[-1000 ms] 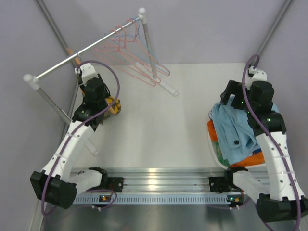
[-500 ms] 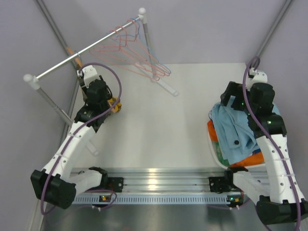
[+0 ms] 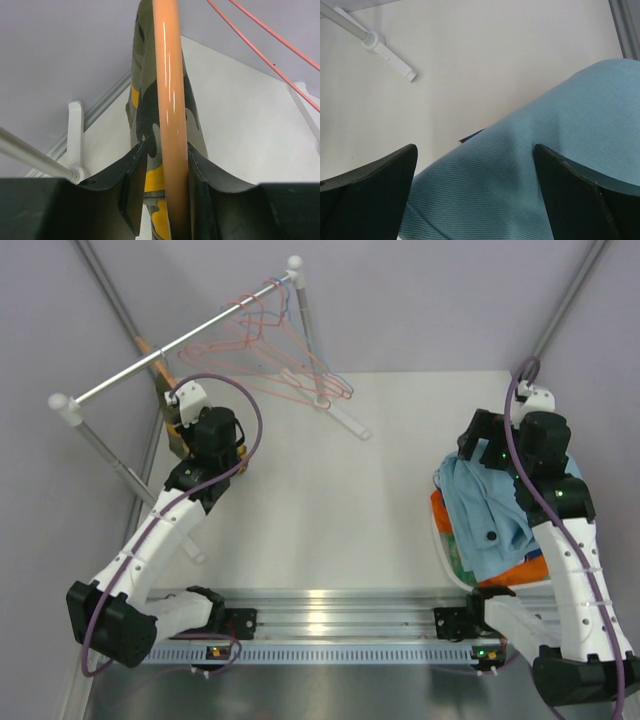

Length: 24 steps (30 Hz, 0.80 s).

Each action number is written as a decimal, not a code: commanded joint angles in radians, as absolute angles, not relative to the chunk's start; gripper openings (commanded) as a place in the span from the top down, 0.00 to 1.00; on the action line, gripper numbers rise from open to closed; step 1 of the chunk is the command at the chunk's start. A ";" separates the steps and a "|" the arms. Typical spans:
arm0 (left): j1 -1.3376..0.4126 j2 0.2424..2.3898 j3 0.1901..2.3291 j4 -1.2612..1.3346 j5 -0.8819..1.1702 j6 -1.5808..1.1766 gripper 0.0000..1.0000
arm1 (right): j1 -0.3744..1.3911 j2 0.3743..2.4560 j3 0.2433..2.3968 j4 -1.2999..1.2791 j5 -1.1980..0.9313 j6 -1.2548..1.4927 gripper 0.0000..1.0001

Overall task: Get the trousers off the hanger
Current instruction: Pick up the hanger from the clothesline.

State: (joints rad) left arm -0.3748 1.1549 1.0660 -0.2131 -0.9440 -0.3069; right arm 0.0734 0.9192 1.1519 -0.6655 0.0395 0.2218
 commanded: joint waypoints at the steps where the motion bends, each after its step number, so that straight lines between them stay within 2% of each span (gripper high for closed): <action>1: -0.379 1.161 1.081 -0.176 -1.014 -0.316 0.62 | 0.058 0.925 1.157 -0.623 0.023 0.239 0.00; 3: -0.379 1.161 1.078 -0.173 -1.034 -0.322 0.67 | 0.058 0.923 1.155 -0.620 0.023 0.245 0.00; 11: -0.391 1.160 1.078 -0.172 -1.043 -0.322 0.70 | 0.058 0.931 1.152 -0.615 0.017 0.253 0.00; 13: -0.393 1.160 1.069 -0.160 -1.046 -0.318 0.78 | 0.058 0.933 1.152 -0.615 0.017 0.253 0.00; 15: -0.393 1.157 1.060 -0.147 -1.040 -0.304 0.82 | 0.058 0.934 1.152 -0.615 0.015 0.253 0.00; 18: -0.393 1.152 1.054 -0.129 -1.025 -0.290 0.97 | 0.058 0.934 1.155 -0.614 0.017 0.252 0.00; 19: -0.393 1.151 1.057 -0.129 -1.017 -0.290 1.00 | 0.058 0.936 1.157 -0.614 0.014 0.252 0.00; 24: -0.393 1.170 1.143 -0.195 -1.026 -0.287 1.00 | 0.058 0.939 1.160 -0.612 0.012 0.253 0.00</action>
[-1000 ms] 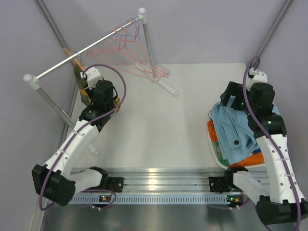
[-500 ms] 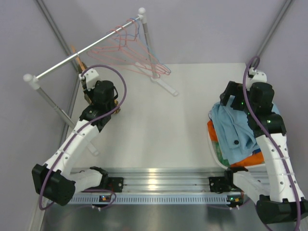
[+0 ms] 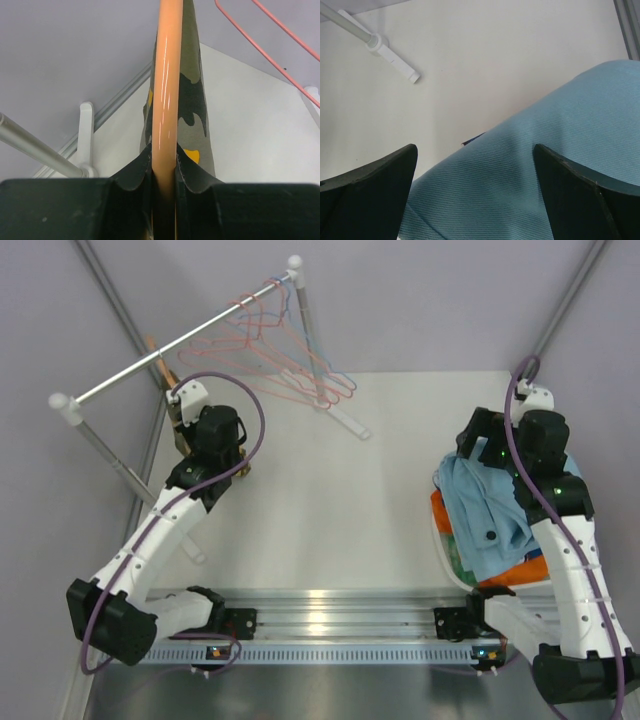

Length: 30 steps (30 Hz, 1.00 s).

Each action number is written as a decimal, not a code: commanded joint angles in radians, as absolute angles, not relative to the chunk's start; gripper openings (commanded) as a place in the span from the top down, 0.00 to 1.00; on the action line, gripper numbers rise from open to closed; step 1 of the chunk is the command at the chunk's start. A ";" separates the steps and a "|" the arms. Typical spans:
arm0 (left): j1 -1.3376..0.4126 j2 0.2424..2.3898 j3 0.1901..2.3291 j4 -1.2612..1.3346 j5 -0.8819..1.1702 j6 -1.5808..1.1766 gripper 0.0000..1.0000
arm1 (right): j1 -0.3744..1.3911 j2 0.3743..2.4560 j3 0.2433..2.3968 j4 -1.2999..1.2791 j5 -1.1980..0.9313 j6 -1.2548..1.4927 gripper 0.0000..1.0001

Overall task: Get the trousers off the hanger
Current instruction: Pick up the hanger from the clothesline.

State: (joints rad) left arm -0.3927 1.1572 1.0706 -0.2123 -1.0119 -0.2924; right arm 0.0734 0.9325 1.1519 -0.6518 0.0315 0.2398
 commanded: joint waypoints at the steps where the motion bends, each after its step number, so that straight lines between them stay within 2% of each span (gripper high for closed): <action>1: -0.393 1.184 1.164 -0.216 -1.031 -0.288 1.00 | 0.058 0.940 1.160 -0.611 0.011 0.253 0.00; 5: -0.396 1.203 1.287 -0.328 -1.022 -0.301 1.00 | 0.058 0.942 1.160 -0.609 0.008 0.258 0.00; 14: -0.433 1.166 1.417 -0.419 -0.966 -0.259 1.00 | 0.057 0.946 1.164 -0.598 0.005 0.271 0.00; 24: -0.446 1.062 1.453 -0.410 -0.842 -0.215 1.00 | 0.058 0.954 1.189 -0.607 -0.015 0.282 0.00; 30: -0.446 1.028 1.486 -0.494 -0.690 -0.244 1.00 | 0.058 0.945 1.207 -0.618 -0.006 0.281 0.00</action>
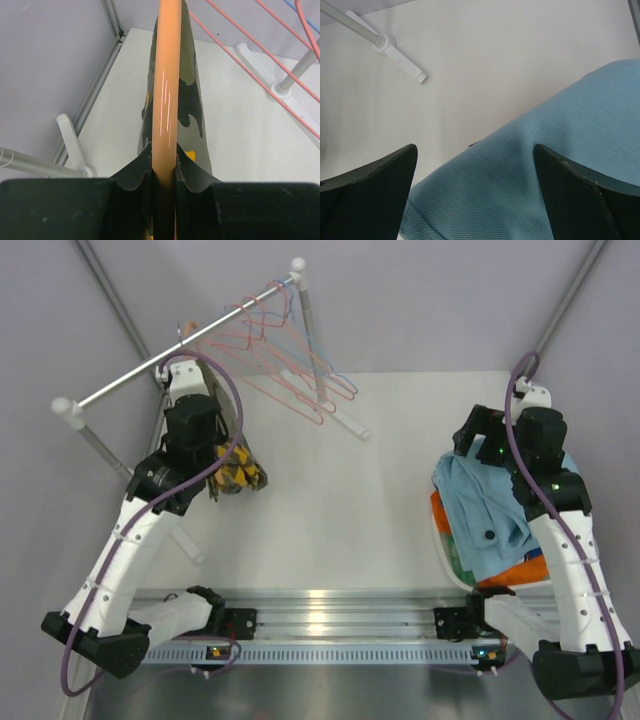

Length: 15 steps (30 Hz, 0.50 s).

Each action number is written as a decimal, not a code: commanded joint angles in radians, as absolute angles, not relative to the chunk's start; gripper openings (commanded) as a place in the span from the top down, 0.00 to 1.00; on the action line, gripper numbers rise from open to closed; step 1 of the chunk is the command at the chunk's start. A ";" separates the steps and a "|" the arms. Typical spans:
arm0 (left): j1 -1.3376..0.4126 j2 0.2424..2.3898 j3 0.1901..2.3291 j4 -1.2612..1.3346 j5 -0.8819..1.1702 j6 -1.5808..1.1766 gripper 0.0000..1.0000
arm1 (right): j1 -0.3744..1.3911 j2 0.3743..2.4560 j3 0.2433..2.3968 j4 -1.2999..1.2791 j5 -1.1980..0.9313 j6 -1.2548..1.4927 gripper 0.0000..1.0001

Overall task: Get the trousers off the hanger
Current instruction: Pick up the hanger from the clothesline.

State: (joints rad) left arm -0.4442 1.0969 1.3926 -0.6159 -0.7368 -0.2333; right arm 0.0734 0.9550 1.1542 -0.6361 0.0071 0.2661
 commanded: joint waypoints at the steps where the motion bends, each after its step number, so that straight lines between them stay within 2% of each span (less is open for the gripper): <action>1: -0.446 1.025 1.496 -0.515 -0.687 -0.248 1.00 | 0.058 0.945 1.209 -0.621 -0.014 0.279 0.00; 4: -0.446 1.014 1.514 -0.598 -0.693 -0.273 1.00 | 0.058 0.945 1.215 -0.621 -0.032 0.272 0.00; 15: -0.446 0.865 1.470 -0.756 -0.488 -0.313 1.00 | 0.058 0.928 1.246 -0.627 -0.094 0.238 0.00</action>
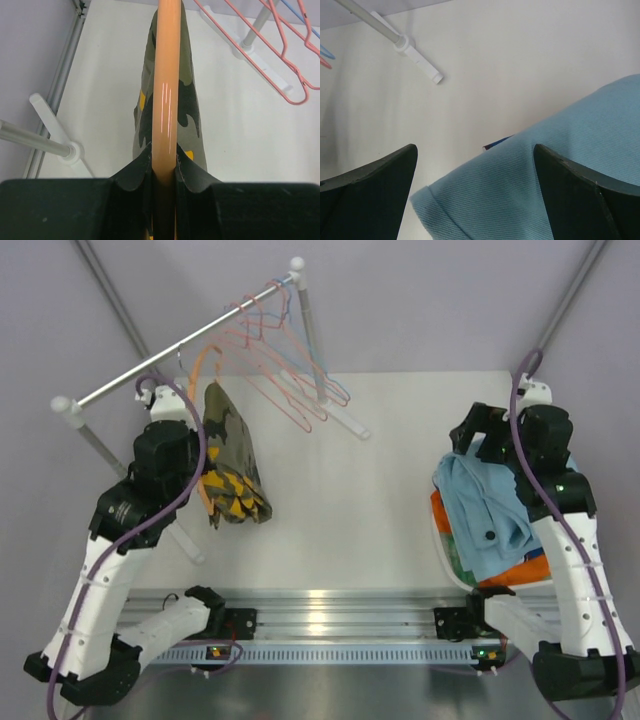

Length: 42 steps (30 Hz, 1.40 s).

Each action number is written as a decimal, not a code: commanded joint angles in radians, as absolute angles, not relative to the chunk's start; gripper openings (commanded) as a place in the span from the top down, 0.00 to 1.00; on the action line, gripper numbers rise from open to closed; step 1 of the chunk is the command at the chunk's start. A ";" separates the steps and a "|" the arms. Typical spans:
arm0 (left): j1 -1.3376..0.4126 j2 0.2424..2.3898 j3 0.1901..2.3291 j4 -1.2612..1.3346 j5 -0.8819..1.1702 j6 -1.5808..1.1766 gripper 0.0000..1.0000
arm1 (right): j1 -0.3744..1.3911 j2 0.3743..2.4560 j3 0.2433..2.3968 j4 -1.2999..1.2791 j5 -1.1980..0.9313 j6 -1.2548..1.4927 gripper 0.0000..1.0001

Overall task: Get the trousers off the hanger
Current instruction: Pick up the hanger from the clothesline, then remove the trousers from the hanger.

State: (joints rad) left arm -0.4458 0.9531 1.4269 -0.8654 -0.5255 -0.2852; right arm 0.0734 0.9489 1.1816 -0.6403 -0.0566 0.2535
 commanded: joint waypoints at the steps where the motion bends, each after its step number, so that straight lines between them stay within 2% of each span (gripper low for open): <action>1: -0.446 0.853 1.465 -0.770 -0.457 -0.316 1.00 | 0.058 0.927 1.246 -0.627 -0.104 0.236 0.00; 8: -0.446 0.720 1.427 -0.839 -0.212 -0.304 1.00 | 0.058 0.902 1.209 -0.609 -0.121 0.219 0.00; 25: -0.445 0.586 1.496 -0.939 0.078 -0.282 1.00 | 0.058 0.853 1.177 -0.552 -0.158 0.207 0.00; 35: -0.440 0.643 1.543 -0.905 0.293 -0.268 1.00 | 0.058 0.844 1.123 -0.489 -0.219 0.204 0.00; 42: -0.440 0.724 1.539 -0.793 0.429 -0.305 1.00 | 0.057 0.830 1.118 -0.399 -0.299 0.161 0.00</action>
